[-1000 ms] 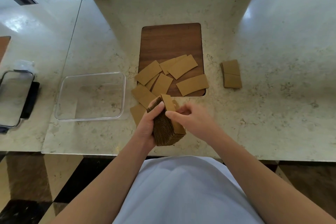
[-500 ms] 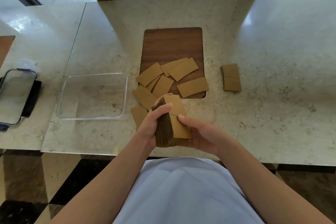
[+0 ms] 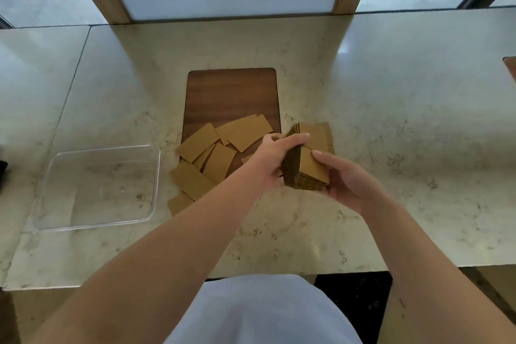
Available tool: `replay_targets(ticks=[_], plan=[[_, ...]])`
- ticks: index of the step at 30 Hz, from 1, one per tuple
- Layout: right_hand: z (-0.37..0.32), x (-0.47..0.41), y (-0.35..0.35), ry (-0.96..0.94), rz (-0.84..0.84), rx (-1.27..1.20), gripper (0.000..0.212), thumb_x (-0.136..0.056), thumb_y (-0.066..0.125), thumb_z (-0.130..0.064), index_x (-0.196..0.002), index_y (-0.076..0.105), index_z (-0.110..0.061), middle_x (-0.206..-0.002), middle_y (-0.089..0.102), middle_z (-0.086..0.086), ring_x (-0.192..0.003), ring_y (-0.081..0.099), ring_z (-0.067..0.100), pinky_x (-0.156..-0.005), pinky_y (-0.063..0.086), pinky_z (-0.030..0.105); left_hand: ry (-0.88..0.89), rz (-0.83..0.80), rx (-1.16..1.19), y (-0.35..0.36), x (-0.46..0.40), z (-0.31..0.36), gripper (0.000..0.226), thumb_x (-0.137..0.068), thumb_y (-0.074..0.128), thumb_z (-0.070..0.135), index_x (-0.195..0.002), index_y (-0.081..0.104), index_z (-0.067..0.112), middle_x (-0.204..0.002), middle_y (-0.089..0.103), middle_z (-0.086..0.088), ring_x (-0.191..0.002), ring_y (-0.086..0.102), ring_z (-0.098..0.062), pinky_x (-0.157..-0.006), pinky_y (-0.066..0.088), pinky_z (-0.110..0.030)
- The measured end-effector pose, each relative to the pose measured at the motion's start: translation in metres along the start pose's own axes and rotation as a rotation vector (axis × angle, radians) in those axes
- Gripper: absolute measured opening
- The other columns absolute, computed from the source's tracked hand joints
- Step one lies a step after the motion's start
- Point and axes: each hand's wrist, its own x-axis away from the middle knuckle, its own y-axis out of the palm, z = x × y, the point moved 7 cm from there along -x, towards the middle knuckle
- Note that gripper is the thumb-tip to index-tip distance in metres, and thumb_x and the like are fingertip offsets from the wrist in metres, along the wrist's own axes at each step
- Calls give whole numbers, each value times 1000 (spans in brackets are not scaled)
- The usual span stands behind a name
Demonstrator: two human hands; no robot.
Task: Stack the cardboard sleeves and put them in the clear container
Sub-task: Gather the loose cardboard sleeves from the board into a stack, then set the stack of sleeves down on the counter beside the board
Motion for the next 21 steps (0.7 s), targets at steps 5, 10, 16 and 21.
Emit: replay_targets(ticks=[5,10,16,21], plan=[[-39,-27,-42,-100,248,285,43,-85,81,-36,-119,72,-11,-103,81,3,-98,77,21,-91,61,38,-13,79,-131,31,-48,8,48,-90,80,28,-126,65,1,-122,72,-16,-111,69,-32,-102,56,-46],[-49,-52,-63,-66,340,427,44,-89,77,-41,-125,69,-17,-109,78,1,-99,74,20,-95,59,41,-99,91,-198,56,-80,11,42,-98,71,23,-132,62,0,-129,68,-21,-118,65,-37,-104,53,-52],[-58,-72,-86,-16,373,400,46,-89,77,-41,-127,66,-18,-112,76,1,-102,73,20,-97,57,43,-176,84,-139,73,-99,13,35,-96,72,27,-126,65,10,-103,71,-6,-87,68,-20,-67,56,-30],[-46,-81,-94,46,374,396,47,-89,77,-38,-129,65,-15,-113,75,1,-103,72,20,-99,57,43,-209,121,-166,69,-106,6,41,-96,72,27,-132,63,9,-106,70,-4,-85,65,-16,-56,47,-23]])
